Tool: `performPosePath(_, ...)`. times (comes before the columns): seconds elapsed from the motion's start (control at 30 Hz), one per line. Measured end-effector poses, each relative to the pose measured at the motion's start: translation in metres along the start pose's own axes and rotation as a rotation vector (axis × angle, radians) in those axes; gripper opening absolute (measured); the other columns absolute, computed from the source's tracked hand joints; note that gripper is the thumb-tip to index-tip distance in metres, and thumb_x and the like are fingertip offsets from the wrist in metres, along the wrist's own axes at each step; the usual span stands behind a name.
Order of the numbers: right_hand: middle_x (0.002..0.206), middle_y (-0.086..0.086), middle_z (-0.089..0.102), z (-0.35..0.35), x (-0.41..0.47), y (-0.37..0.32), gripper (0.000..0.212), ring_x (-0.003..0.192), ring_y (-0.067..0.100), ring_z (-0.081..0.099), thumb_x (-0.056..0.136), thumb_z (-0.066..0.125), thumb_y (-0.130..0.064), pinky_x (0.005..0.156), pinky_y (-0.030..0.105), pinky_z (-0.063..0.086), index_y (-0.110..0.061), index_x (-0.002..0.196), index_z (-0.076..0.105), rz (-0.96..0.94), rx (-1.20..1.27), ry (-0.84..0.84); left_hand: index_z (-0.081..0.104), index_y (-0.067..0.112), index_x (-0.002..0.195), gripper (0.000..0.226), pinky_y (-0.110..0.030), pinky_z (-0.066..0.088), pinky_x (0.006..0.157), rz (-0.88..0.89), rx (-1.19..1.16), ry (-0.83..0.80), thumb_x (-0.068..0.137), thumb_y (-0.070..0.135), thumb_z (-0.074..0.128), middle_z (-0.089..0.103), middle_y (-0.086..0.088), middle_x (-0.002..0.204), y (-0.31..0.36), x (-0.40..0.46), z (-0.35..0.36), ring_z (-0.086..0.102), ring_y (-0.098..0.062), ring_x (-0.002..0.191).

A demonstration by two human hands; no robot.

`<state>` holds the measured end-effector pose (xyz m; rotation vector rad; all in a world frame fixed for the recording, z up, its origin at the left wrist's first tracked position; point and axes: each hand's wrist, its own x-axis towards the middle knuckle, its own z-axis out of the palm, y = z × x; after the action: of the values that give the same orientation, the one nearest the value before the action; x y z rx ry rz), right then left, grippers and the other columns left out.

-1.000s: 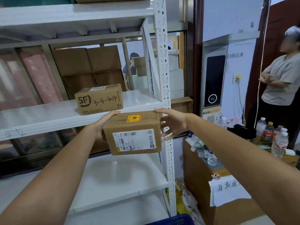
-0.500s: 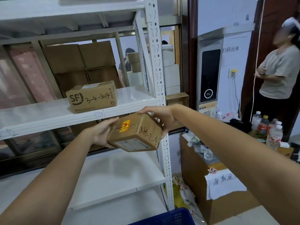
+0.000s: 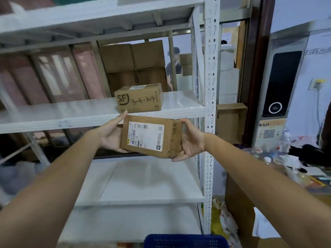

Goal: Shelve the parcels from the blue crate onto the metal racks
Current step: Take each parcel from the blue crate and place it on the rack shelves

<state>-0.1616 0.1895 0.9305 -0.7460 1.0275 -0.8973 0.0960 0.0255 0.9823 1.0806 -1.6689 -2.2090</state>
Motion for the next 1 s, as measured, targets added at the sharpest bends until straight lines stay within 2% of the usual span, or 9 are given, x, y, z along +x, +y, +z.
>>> performPosePath(0.13,0.143,0.023,0.048,0.045,0.059,0.001,0.09,0.129,0.041,0.049,0.071,0.043,-0.078,0.099,0.043,0.046,-0.016,0.135,0.054,-0.022,0.124,-0.123,0.064,0.018,0.113,0.059,-0.04,0.049,0.089,0.162,-0.095,0.242,0.079,0.066,0.055,0.07,-0.008,0.112,-0.005,-0.047,-0.041,0.062,-0.024,0.105)
performPosePath(0.27,0.132,0.021,0.058,0.114,0.099,-0.002,0.082,0.122,0.04,0.054,0.076,0.038,-0.073,0.099,0.049,0.047,-0.016,0.131,0.058,-0.148,0.26,-0.104,0.059,0.01,0.106,0.052,-0.051,0.037,0.109,0.362,-0.263,0.416,0.084,0.056,0.059,0.06,-0.013,0.108,-0.017,-0.082,-0.08,0.059,-0.031,0.104)
performPosePath(0.33,0.136,0.022,0.054,0.151,0.118,-0.005,0.081,0.125,0.042,0.051,0.078,0.036,-0.073,0.102,0.053,0.045,-0.019,0.135,0.055,-0.186,0.334,-0.114,0.056,0.009,0.106,0.052,-0.056,0.037,0.106,0.408,-0.292,0.422,0.084,0.056,0.058,0.06,-0.013,0.099,-0.024,-0.096,-0.089,0.058,-0.035,0.101)
performPosePath(0.43,0.138,0.02,0.053,0.207,0.143,-0.008,0.08,0.125,0.042,0.05,0.079,0.032,-0.074,0.097,0.054,0.048,-0.021,0.135,0.054,-0.215,0.414,-0.12,0.055,0.006,0.121,0.064,-0.064,0.041,0.098,0.483,-0.329,0.375,0.081,0.055,0.063,0.06,-0.02,0.118,-0.036,-0.114,-0.105,0.055,-0.042,0.117)
performPosePath(0.53,0.137,0.02,0.053,0.254,0.164,-0.009,0.077,0.122,0.044,0.051,0.083,0.028,-0.072,0.089,0.055,0.051,-0.02,0.134,0.053,-0.241,0.451,-0.098,0.057,0.008,0.128,0.071,-0.065,0.037,0.101,0.547,-0.342,0.426,0.077,0.055,0.068,0.054,-0.023,0.135,-0.038,-0.135,-0.137,0.052,-0.041,0.123)
performPosePath(0.6,0.138,0.024,0.051,0.28,0.176,-0.009,0.073,0.122,0.046,0.05,0.087,0.027,-0.068,0.091,0.057,0.05,-0.018,0.134,0.052,-0.244,0.437,-0.069,0.059,0.011,0.119,0.06,-0.057,0.038,0.104,0.543,-0.305,0.463,0.078,0.054,0.067,0.056,-0.021,0.125,-0.035,-0.152,-0.16,0.055,-0.036,0.114)
performPosePath(0.73,0.137,0.019,0.053,0.322,0.2,-0.011,0.062,0.111,0.038,0.06,0.095,0.03,-0.058,0.107,0.049,0.04,-0.014,0.136,0.046,-0.284,0.149,0.127,0.06,0.02,0.102,0.05,-0.043,0.045,0.086,0.447,-0.295,0.525,0.075,0.062,0.065,0.062,-0.01,0.11,-0.023,-0.18,-0.208,0.056,-0.027,0.097)
performPosePath(0.9,0.138,0.014,0.052,0.355,0.223,-0.034,0.068,0.121,0.034,0.054,0.083,0.054,-0.066,0.106,0.051,0.042,-0.027,0.138,0.047,-0.525,0.044,0.284,0.058,0.019,0.12,0.082,-0.053,0.036,0.104,0.307,-0.237,0.614,0.055,0.068,0.072,0.061,-0.011,0.12,0.0,-0.196,-0.259,0.055,-0.031,0.112)
performPosePath(1.0,0.133,0.011,0.055,0.371,0.223,-0.052,0.072,0.119,0.028,0.054,0.075,0.063,-0.069,0.101,0.048,0.048,-0.029,0.133,0.054,-0.533,-0.176,0.259,0.058,0.013,0.106,0.065,-0.048,0.044,0.097,0.261,-0.196,0.603,0.066,0.063,0.07,0.061,-0.011,0.102,0.013,-0.193,-0.266,0.058,-0.028,0.095)
